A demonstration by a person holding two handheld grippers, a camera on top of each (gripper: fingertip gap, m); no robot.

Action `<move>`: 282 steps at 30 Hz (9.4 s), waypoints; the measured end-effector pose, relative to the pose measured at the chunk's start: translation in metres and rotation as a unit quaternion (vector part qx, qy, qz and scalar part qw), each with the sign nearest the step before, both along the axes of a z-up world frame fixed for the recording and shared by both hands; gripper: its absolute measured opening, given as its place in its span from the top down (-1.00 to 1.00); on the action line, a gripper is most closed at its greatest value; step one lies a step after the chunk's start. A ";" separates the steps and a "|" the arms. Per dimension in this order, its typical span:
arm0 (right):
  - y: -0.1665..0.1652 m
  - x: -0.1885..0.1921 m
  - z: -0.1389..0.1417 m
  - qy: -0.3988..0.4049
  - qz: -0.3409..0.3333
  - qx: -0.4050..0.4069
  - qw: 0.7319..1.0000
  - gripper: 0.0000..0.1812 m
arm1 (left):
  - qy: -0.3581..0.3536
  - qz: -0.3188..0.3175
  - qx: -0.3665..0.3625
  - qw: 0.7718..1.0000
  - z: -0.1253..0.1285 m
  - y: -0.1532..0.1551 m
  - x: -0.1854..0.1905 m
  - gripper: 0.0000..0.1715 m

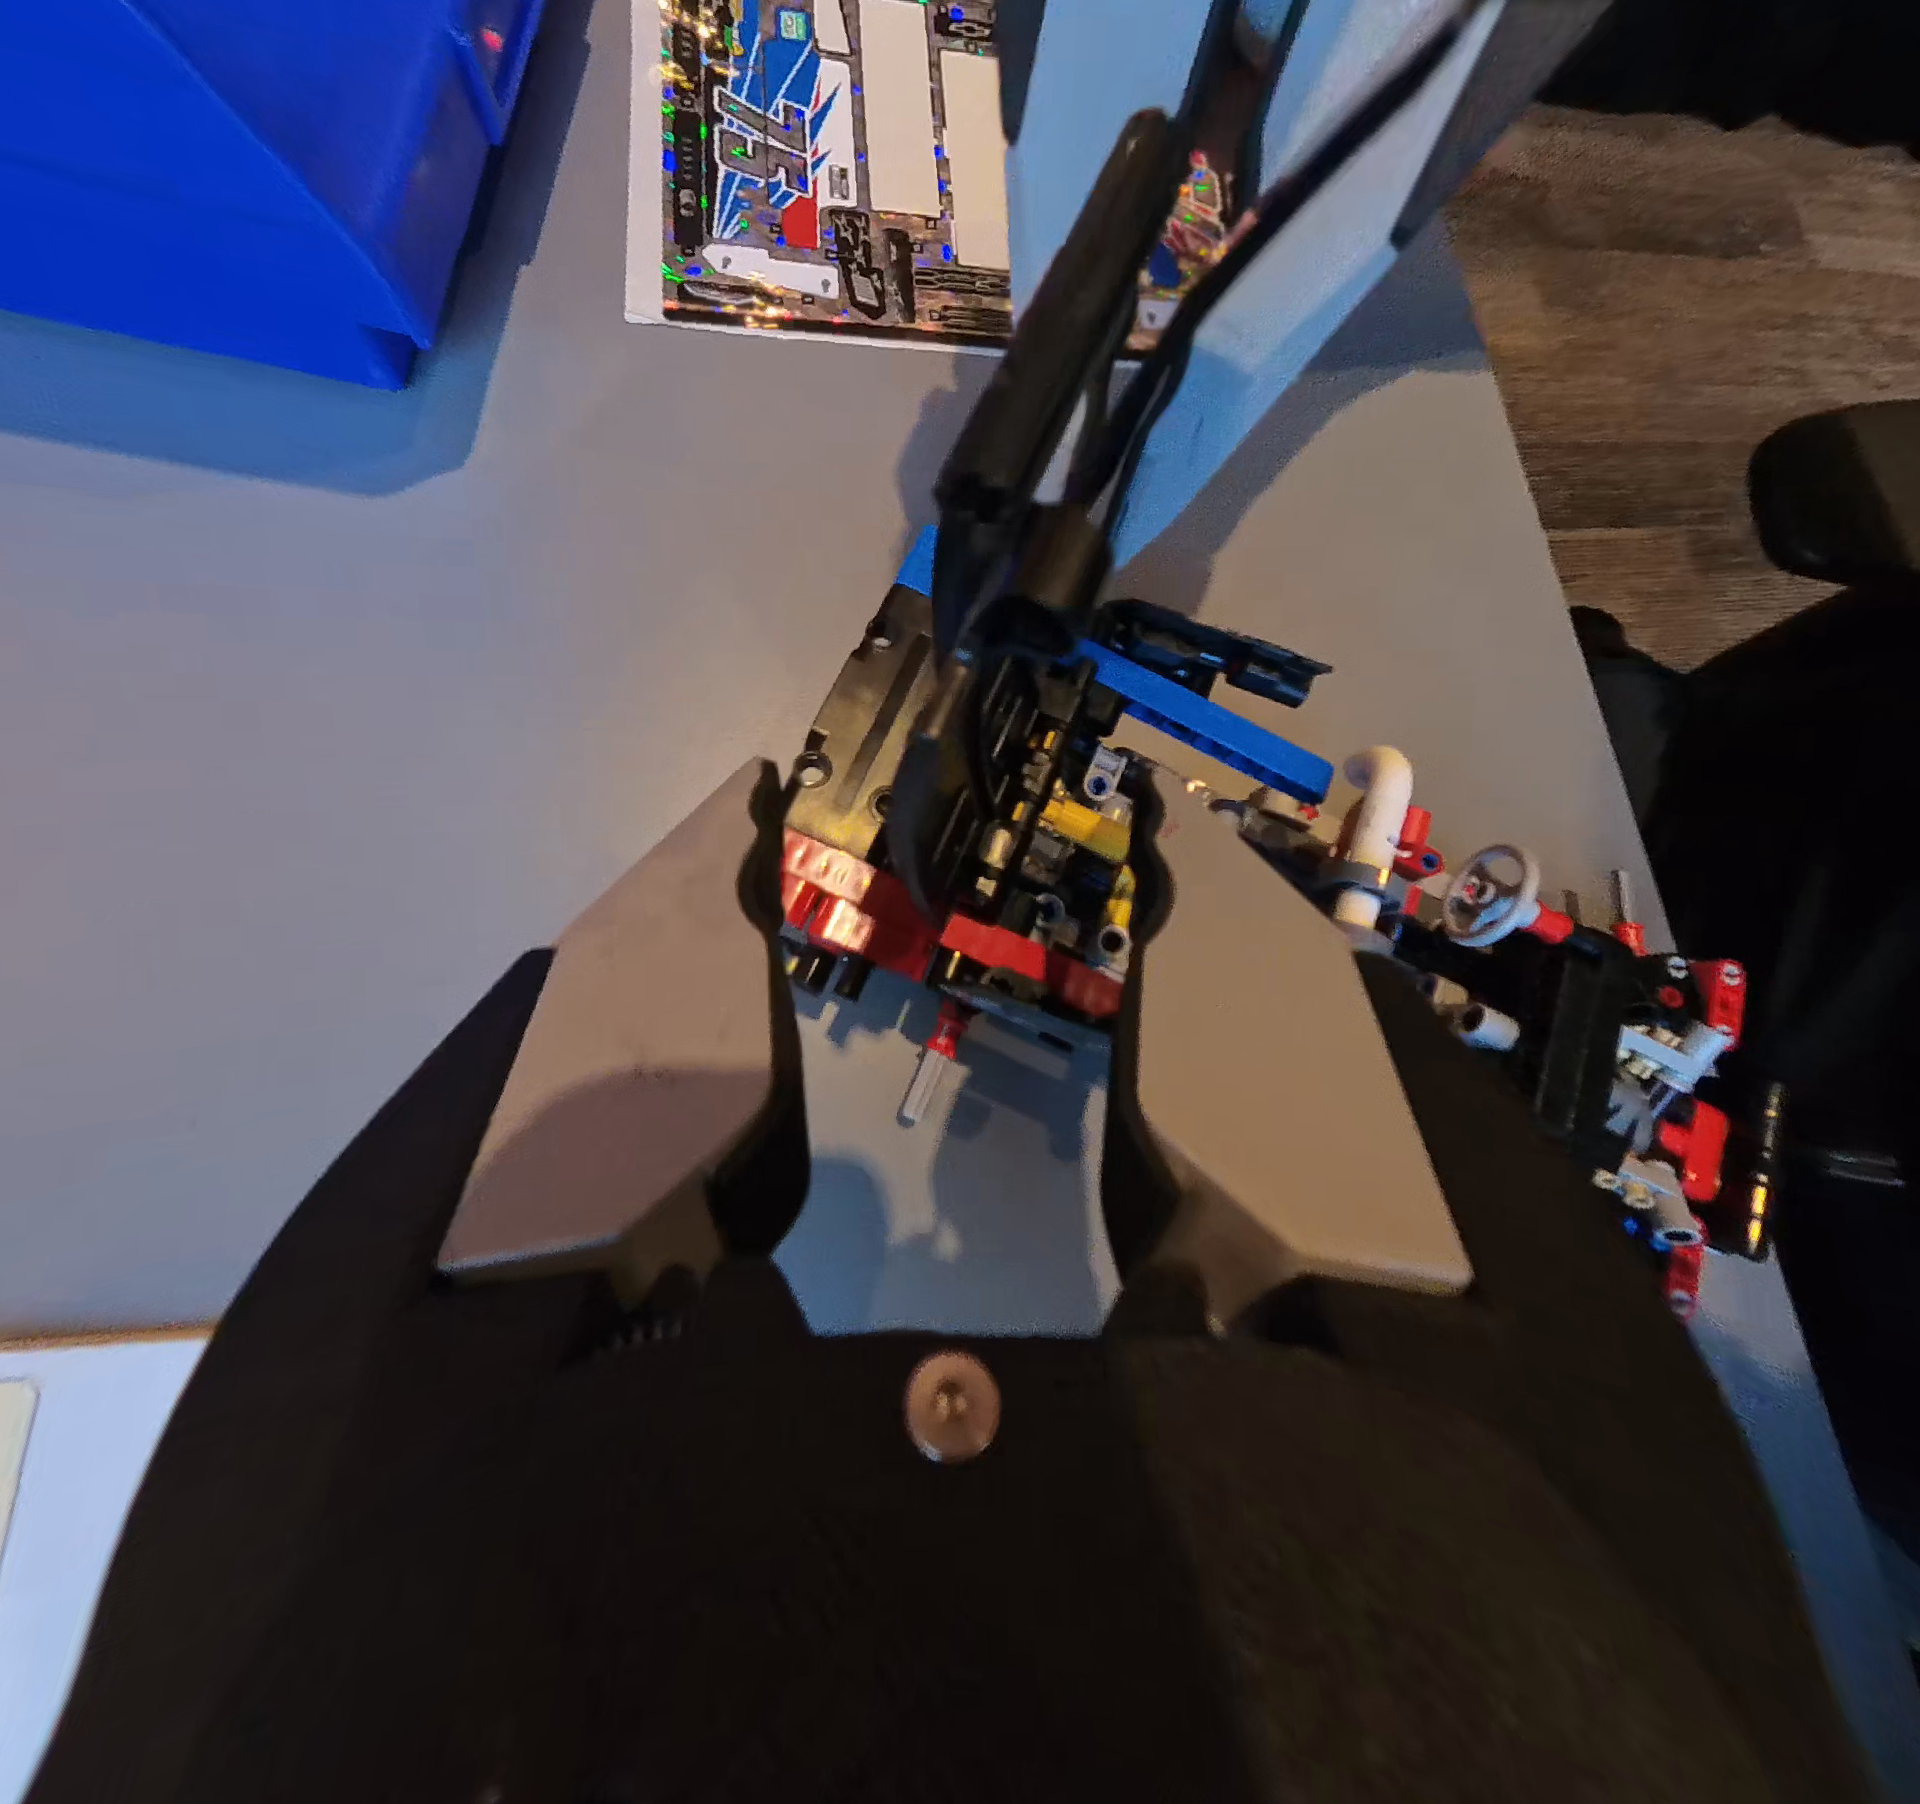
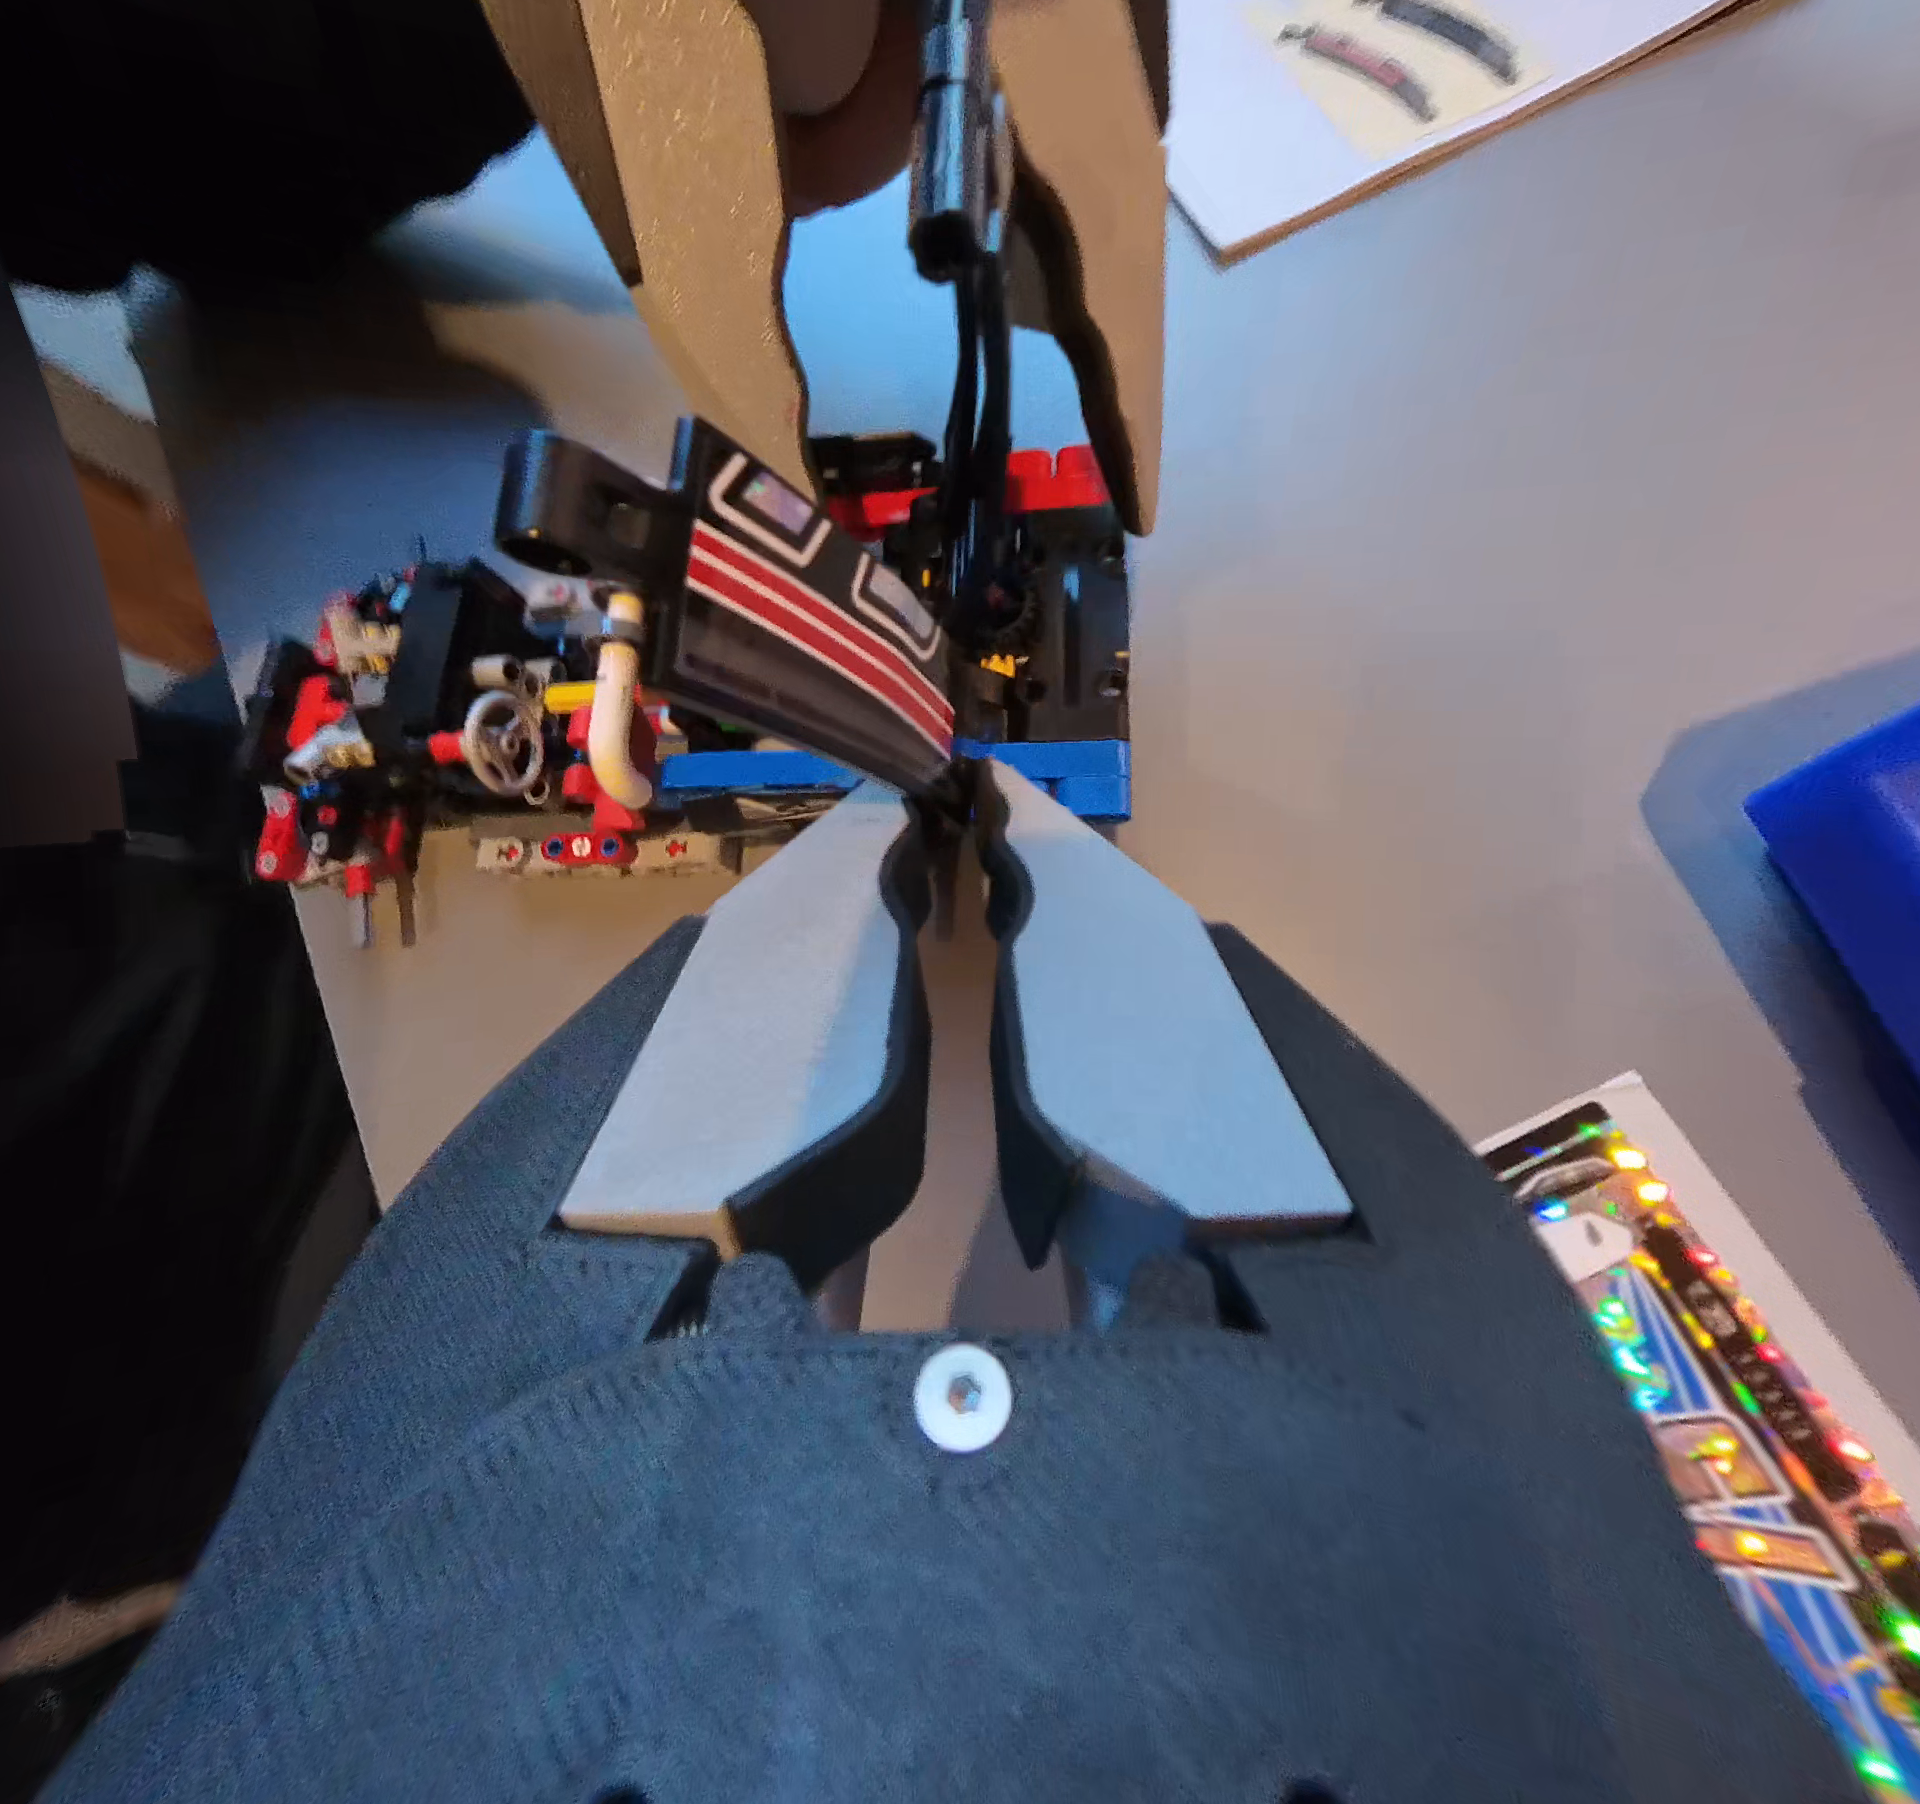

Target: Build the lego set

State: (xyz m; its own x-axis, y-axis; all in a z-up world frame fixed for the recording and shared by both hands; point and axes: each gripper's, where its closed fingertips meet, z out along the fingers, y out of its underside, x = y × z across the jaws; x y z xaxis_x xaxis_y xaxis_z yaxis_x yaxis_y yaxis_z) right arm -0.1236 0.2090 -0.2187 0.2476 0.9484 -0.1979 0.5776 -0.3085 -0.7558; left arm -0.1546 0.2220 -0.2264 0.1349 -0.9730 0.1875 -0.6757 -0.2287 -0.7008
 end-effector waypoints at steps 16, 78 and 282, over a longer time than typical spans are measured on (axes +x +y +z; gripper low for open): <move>-0.045 0.024 0.036 0.179 -0.042 -0.067 0.981 0.97 | -0.039 0.126 0.044 0.990 0.046 -0.005 -0.053 0.31; -0.078 -0.028 0.026 0.085 0.081 0.075 0.990 0.84 | -0.069 0.061 0.062 0.994 0.058 -0.085 0.027 1.00; -0.001 -0.007 -0.005 -0.014 0.035 0.032 0.999 1.00 | 0.028 0.085 0.061 0.994 -0.005 0.008 -0.003 0.43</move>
